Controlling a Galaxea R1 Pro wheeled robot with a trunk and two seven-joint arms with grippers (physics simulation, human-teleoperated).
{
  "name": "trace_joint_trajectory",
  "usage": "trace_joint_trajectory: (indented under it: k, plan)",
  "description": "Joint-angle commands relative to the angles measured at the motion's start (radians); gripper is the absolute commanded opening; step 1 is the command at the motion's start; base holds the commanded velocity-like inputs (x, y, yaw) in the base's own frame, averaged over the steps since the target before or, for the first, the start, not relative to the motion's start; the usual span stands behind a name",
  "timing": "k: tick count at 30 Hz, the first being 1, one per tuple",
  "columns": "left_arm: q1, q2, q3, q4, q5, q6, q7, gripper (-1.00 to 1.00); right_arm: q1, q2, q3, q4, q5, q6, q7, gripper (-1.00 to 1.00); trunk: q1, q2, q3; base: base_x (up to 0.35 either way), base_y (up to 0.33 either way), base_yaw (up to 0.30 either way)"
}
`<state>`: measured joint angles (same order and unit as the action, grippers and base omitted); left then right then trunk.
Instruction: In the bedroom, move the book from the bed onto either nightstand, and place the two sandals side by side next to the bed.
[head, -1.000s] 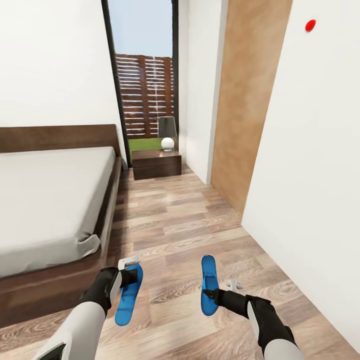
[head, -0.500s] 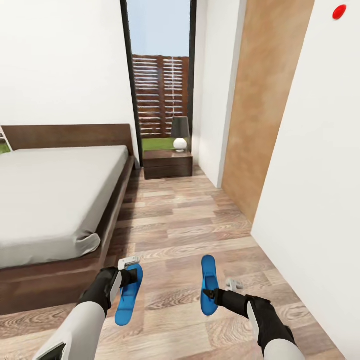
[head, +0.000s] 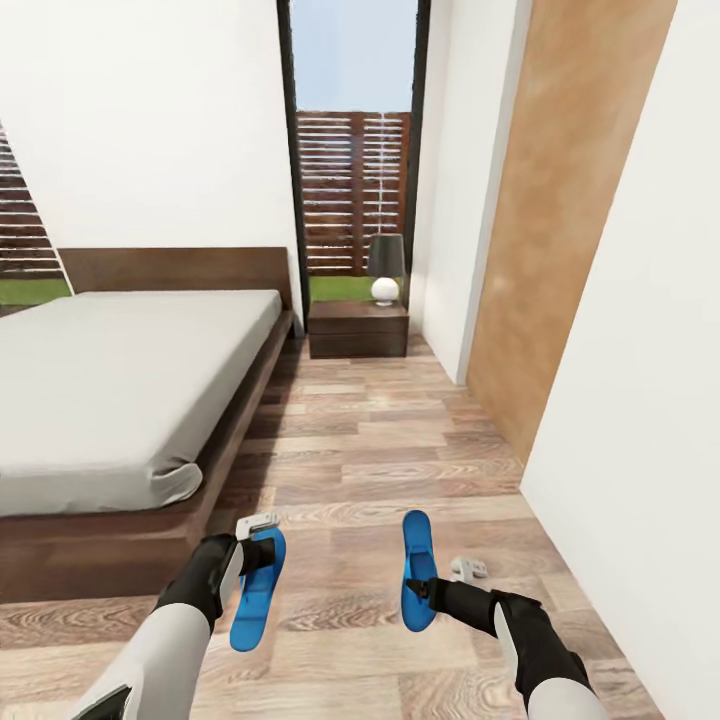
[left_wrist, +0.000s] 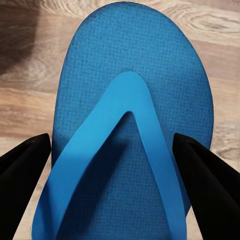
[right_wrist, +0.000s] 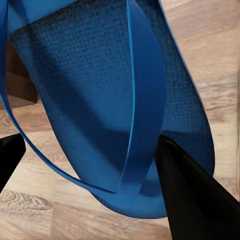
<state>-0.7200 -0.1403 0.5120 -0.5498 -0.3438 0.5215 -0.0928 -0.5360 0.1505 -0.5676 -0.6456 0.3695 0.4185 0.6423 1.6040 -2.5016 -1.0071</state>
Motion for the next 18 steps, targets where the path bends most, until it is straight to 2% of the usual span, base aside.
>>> trace_joint_trajectory:
  k: [1,10,18]
  plan:
    - [-0.001,-0.001,0.008,-0.002,-0.011,0.005,-0.009,-1.00,-0.001,0.001,-0.008,-0.002,0.006,0.006,0.010,-1.00,0.000,0.000,-0.001,0.127,-0.290,0.224]
    - [-0.001,-0.001,0.008,-0.002,-0.011,0.005,-0.010,-1.00,-0.001,0.001,-0.008,-0.002,0.006,0.006,0.010,-1.00,0.000,0.000,-0.001,0.136,-0.271,0.224]
    - [-0.001,-0.001,0.009,-0.002,-0.011,0.006,-0.010,-1.00,-0.001,0.000,-0.009,-0.002,0.006,0.005,0.010,-1.00,0.000,0.000,-0.001,0.082,-0.150,0.224]
